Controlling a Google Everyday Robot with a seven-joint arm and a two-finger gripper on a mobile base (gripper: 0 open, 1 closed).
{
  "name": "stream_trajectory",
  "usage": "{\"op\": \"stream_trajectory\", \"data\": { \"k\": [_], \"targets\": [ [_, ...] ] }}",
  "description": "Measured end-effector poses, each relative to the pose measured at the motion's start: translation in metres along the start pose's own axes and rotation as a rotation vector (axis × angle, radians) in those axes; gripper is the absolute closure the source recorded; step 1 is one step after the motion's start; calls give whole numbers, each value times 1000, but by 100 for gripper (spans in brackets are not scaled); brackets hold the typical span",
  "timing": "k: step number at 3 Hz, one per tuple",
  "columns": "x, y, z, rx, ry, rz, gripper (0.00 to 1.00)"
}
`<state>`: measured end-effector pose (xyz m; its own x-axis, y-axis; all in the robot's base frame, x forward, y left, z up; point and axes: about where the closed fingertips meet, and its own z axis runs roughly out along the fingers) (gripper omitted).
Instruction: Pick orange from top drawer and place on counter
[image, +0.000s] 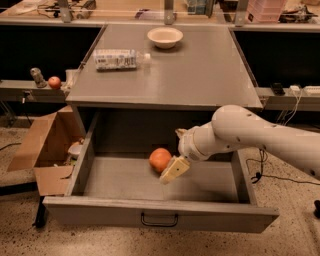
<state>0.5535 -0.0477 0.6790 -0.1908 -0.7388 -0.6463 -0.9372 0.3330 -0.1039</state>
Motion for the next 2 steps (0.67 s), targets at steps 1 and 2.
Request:
{"op": "stream_trajectory", "data": {
  "k": [1, 2],
  "targets": [
    [-4, 5, 23, -14, 7, 10, 0],
    [-4, 7, 35, -21, 13, 18, 0]
  ]
}}
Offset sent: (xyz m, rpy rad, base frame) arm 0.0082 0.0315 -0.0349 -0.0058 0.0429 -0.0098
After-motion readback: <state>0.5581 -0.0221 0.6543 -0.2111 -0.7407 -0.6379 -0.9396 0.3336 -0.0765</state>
